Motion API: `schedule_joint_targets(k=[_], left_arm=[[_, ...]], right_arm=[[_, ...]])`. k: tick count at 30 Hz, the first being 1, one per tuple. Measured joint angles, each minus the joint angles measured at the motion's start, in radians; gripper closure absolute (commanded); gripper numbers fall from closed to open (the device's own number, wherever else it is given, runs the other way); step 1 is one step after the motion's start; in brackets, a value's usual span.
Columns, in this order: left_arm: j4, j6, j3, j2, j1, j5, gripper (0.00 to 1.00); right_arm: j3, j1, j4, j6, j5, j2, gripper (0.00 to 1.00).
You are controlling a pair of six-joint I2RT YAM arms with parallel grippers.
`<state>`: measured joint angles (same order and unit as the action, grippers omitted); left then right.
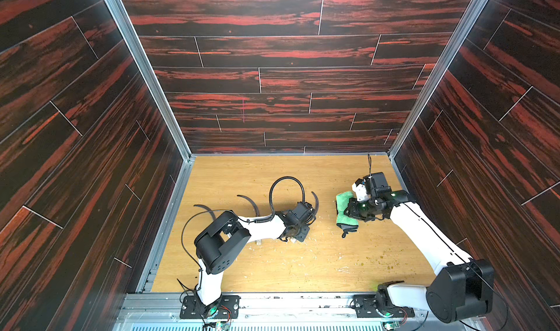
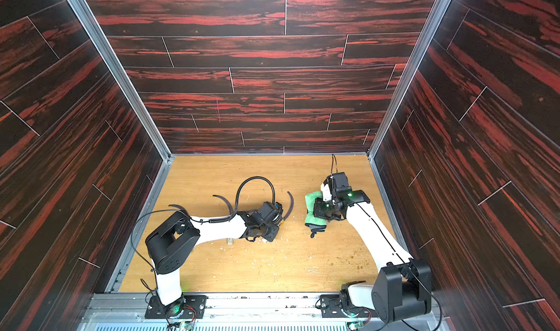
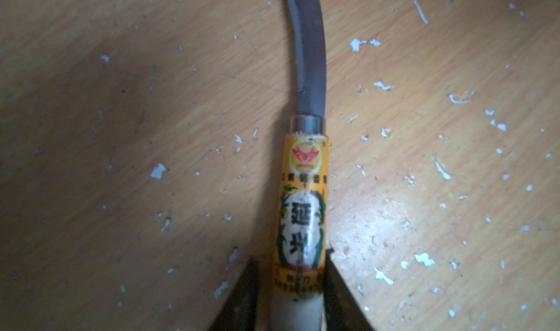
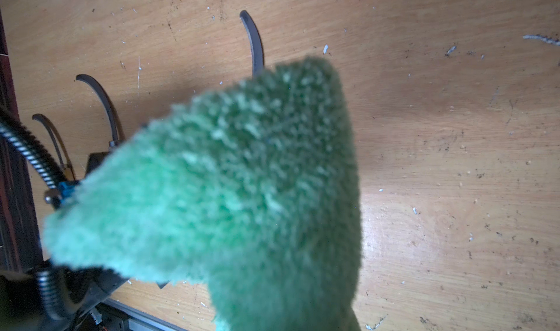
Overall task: Wipe small sickles with rags
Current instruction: Wipe the small sickle.
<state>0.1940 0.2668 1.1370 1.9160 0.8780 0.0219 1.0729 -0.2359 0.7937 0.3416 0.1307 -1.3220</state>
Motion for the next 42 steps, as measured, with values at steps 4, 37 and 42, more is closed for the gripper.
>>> schedule_joint_targets(k=[4,37,42], left_arm=[[-0.002,-0.011,0.000,0.001,-0.001,-0.026,0.86],[-0.189,0.084,-0.260,-0.153,0.135,-0.087,1.00],[-0.190,0.090,-0.260,-0.152,0.138,-0.073,1.00]], right_arm=[[0.000,0.001,-0.006,-0.003,0.008,-0.010,1.00],[-0.031,-0.231,-0.222,0.142,0.074,-0.368,1.00],[-0.051,-0.230,-0.251,0.145,0.061,-0.415,1.00]])
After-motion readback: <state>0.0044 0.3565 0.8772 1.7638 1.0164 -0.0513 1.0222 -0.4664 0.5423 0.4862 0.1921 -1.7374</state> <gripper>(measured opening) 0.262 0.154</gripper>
